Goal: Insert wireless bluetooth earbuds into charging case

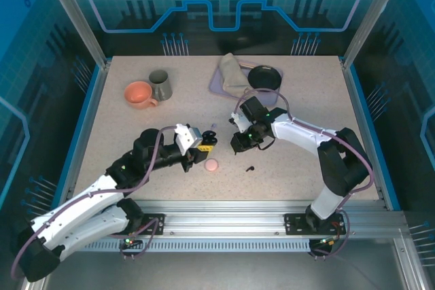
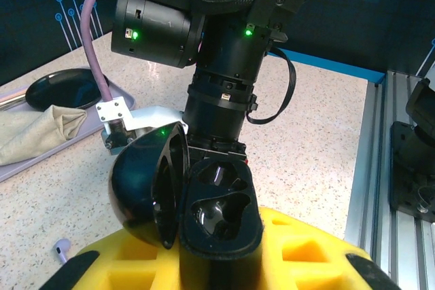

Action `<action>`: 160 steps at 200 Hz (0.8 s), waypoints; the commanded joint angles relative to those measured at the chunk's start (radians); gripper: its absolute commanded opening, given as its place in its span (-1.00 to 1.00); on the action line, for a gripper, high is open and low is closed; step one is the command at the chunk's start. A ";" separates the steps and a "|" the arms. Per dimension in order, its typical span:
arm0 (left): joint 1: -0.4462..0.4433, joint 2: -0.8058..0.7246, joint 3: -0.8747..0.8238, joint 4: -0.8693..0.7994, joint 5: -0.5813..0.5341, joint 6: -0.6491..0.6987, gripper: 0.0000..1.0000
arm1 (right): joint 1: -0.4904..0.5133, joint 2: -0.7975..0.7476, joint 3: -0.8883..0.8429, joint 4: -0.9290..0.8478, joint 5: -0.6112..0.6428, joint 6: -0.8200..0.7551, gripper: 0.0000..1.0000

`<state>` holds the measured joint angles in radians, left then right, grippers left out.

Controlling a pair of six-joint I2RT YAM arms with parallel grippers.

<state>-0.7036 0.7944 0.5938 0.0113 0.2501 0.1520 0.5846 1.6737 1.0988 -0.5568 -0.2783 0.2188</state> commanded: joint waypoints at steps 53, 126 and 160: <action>-0.005 0.053 -0.017 0.062 -0.019 -0.065 -1.00 | -0.041 -0.178 -0.071 0.084 -0.057 -0.020 -0.62; -0.005 0.155 0.014 0.151 0.013 -0.143 -1.00 | -0.064 -0.442 -0.042 0.067 -0.105 -0.083 -0.61; -0.005 0.195 0.038 0.182 0.054 -0.141 -1.00 | -0.063 -0.523 0.032 0.041 -0.167 -0.120 -0.60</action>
<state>-0.7033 0.9714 0.5877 0.1223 0.2573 0.0257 0.5339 1.2079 1.0496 -0.4931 -0.3717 0.1486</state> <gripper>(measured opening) 0.217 0.200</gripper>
